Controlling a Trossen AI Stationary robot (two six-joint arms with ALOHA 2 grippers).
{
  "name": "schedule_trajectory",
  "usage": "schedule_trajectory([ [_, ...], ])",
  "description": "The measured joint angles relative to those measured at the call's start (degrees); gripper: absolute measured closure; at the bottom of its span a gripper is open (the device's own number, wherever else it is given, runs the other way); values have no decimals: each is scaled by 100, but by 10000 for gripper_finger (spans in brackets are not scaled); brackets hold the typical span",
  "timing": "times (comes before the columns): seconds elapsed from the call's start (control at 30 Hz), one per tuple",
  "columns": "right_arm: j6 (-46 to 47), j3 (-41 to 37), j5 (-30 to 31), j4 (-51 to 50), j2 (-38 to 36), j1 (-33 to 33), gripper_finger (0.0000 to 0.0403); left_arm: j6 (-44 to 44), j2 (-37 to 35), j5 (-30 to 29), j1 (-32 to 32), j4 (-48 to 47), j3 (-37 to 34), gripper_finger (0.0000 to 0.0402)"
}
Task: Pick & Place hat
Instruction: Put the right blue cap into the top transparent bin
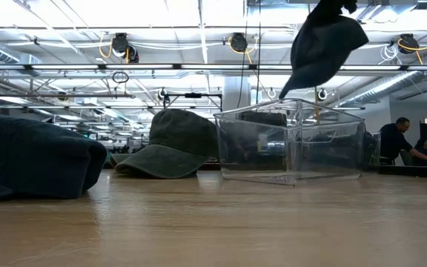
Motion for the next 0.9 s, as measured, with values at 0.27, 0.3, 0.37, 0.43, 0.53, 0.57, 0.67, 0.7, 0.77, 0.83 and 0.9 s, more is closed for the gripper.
schedule_trajectory([
  [0.27,-431,0,-24,-447,-27,-7,403,-124,-82,-78,14,-226,-249,360],
  [0.3,-431,0,-16,-546,-19,-8,403,-97,-82,-78,14,-222,-260,360],
  [0.37,-419,-4,-7,-678,-6,-8,403,-113,-82,-78,14,-220,-268,360],
  [0.43,-379,-4,-7,-796,-6,-7,403,-126,-82,-78,14,-209,-268,360],
  [0.53,-331,-4,-15,-953,-6,-6,403,-112,-85,-78,14,-207,-268,360],
  [0.57,-285,-4,-34,-1000,-6,-6,403,-121,-85,-78,14,-209,-268,360],
  [0.67,-209,-4,-37,-1194,-8,-6,403,-111,-85,-78,14,-207,-268,360],
  [0.7,-186,-4,-37,-1279,-6,-6,403,-108,-85,-78,14,-207,-268,360],
  [0.77,-122,-50,-33,-1334,-11,-6,403,-116,-82,-77,14,-209,-268,360],
  [0.83,-88,-170,-33,-1325,-45,-6,403,-112,-84,-77,14,-207,-268,360],
  [0.9,-104,-319,-28,-1260,-59,-6,403,-108,-85,-76,14,-207,-268,360],
])
